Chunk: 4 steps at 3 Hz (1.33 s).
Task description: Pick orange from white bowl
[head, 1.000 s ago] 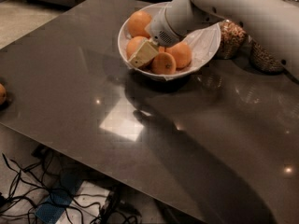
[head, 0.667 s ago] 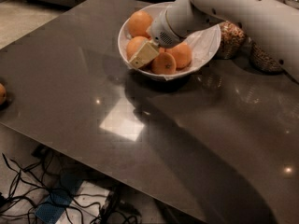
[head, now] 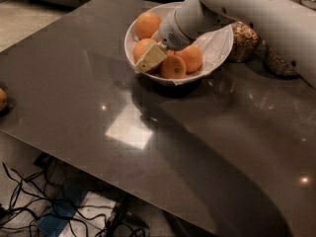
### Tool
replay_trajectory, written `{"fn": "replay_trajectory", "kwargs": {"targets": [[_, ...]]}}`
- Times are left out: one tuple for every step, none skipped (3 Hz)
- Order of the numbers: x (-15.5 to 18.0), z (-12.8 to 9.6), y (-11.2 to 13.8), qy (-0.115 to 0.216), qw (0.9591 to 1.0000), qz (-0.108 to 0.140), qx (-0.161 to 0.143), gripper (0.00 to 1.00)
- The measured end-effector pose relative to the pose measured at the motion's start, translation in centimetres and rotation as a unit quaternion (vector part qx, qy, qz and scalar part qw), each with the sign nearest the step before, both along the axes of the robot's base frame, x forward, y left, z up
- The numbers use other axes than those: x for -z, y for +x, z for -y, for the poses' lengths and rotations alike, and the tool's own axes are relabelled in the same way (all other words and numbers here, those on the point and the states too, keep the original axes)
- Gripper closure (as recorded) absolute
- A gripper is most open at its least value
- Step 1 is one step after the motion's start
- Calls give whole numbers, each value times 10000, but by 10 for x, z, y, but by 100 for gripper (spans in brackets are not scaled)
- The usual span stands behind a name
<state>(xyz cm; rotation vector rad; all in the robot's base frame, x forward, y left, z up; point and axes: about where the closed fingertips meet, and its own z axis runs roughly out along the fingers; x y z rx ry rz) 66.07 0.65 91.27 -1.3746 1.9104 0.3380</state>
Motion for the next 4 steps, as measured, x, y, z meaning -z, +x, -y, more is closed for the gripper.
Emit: {"fn": "replay_trajectory", "kwargs": {"targets": [[0,0,0,0,10000,0,0,64],[0,0,0,0,10000,0,-1,87],[0,0,0,0,10000,0,-1,100],[0,0,0,1,10000,-1,-1,100]]}}
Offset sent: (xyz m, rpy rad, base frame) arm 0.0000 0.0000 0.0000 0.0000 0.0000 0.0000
